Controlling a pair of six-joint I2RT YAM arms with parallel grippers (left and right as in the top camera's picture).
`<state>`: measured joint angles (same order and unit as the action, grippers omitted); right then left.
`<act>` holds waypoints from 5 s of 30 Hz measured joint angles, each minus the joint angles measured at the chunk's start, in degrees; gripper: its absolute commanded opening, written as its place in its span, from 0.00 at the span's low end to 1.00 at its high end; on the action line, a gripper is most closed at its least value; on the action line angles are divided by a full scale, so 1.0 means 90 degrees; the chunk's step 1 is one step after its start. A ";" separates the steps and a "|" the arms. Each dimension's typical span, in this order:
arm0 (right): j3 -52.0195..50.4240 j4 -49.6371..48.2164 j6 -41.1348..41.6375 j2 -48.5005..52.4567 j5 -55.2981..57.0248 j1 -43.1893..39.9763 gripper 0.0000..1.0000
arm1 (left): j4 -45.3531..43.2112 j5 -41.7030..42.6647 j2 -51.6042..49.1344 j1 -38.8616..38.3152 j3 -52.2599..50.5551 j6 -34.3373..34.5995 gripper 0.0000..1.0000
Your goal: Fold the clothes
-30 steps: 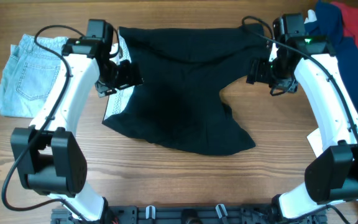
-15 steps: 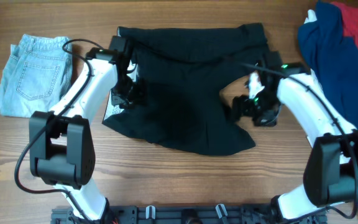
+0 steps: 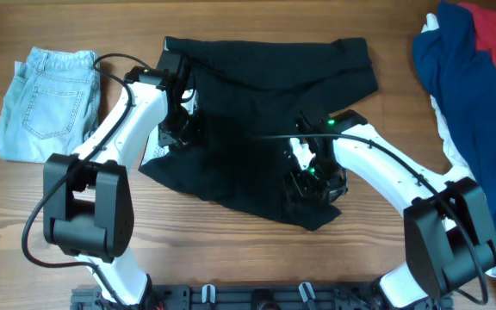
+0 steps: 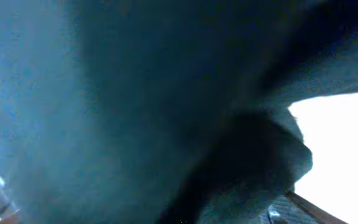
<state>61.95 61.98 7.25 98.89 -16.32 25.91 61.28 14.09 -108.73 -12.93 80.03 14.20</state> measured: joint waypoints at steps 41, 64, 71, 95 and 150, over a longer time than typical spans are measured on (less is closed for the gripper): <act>-0.0695 -0.1989 0.1328 0.0155 0.0765 -0.0899 0.69 | -0.0041 -0.0002 0.0000 0.0000 0.0000 0.0000 0.45; -0.0687 -0.0860 0.2718 -0.0697 0.2042 -0.0838 0.04 | -0.1277 0.0046 -0.0471 -0.0316 -0.0746 0.0002 0.29; -0.0624 -0.0141 0.3587 -0.1989 0.3252 -0.1086 0.05 | -0.1610 -0.0027 -0.0435 -0.0333 -0.0998 0.0090 0.29; -0.0593 -0.0102 0.2453 -0.2407 0.3033 -0.2025 0.32 | -0.2589 -0.0216 0.0015 -0.0357 -0.1343 0.0899 0.67; -0.0593 -0.0566 0.1239 -0.2407 0.0954 -0.2023 0.30 | -0.2744 -0.1027 0.0262 -0.0061 -0.1285 0.0432 0.04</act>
<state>56.62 56.88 18.39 77.23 -7.73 7.70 36.58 4.84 -106.37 -13.47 68.47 18.09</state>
